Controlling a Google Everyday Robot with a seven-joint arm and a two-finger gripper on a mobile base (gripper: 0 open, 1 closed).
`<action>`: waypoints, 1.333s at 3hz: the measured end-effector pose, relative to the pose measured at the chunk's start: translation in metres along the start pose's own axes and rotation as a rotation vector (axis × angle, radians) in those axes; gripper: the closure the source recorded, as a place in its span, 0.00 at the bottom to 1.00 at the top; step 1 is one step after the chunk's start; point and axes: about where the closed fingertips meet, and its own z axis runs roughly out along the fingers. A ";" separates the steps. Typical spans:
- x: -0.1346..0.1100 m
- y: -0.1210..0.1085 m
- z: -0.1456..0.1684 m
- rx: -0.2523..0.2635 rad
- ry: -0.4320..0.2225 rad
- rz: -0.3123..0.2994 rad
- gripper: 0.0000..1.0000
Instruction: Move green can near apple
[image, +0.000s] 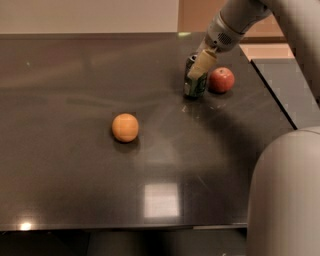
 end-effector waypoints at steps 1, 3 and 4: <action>0.004 -0.009 0.006 -0.004 0.005 0.004 0.84; 0.014 -0.023 0.011 0.006 0.003 0.031 0.36; 0.013 -0.024 0.015 0.005 0.001 0.030 0.13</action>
Offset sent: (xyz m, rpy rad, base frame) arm 0.0254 -0.0233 -0.0068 -0.0005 0.0192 -0.0327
